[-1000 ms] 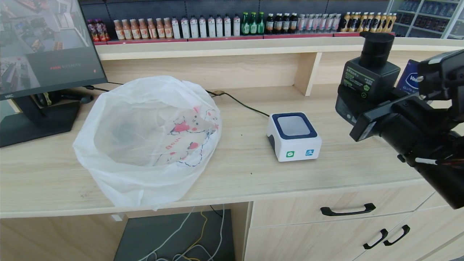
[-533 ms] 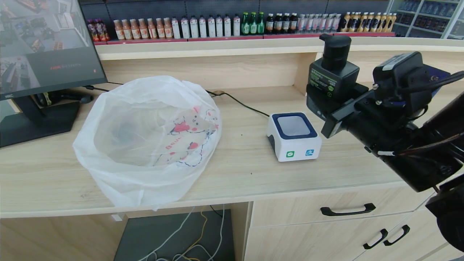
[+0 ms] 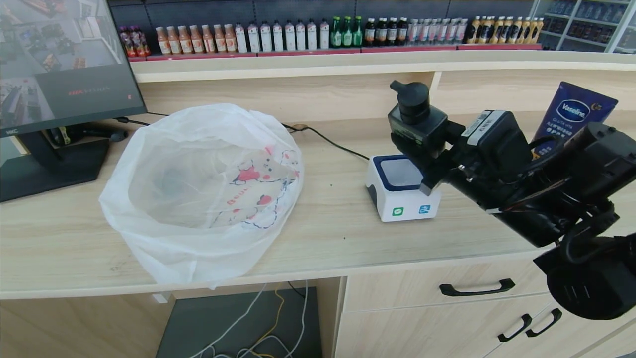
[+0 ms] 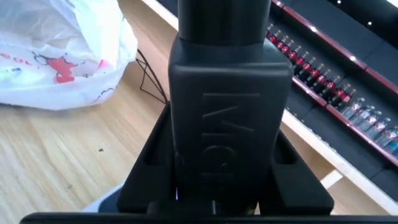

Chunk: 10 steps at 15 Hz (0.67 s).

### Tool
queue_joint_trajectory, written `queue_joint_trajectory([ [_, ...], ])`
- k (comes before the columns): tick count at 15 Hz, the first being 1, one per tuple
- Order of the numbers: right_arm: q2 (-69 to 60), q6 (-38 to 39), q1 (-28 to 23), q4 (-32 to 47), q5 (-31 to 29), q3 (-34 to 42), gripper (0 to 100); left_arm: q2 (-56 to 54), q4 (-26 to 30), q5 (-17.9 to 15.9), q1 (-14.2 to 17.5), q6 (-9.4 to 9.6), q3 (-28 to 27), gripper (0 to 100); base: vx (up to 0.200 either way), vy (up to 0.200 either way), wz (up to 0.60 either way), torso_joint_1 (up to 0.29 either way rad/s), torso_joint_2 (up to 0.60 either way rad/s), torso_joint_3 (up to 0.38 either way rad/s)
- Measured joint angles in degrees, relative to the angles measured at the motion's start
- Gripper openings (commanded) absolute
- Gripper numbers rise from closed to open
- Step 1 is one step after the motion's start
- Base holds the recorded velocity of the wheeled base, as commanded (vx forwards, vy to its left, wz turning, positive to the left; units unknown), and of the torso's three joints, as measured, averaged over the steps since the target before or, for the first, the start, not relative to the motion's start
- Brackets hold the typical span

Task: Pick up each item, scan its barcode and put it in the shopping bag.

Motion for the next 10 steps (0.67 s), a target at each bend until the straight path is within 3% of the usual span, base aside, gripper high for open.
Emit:
queue_joint_trajectory([
  [10,4.68,-11.87,-5.38,-0.11,16.2,-5.22,0,0.0,0.0,0.0,0.0,-0.01,0.0,100,0.0,0.0,0.0,0.0,0.0,0.0],
])
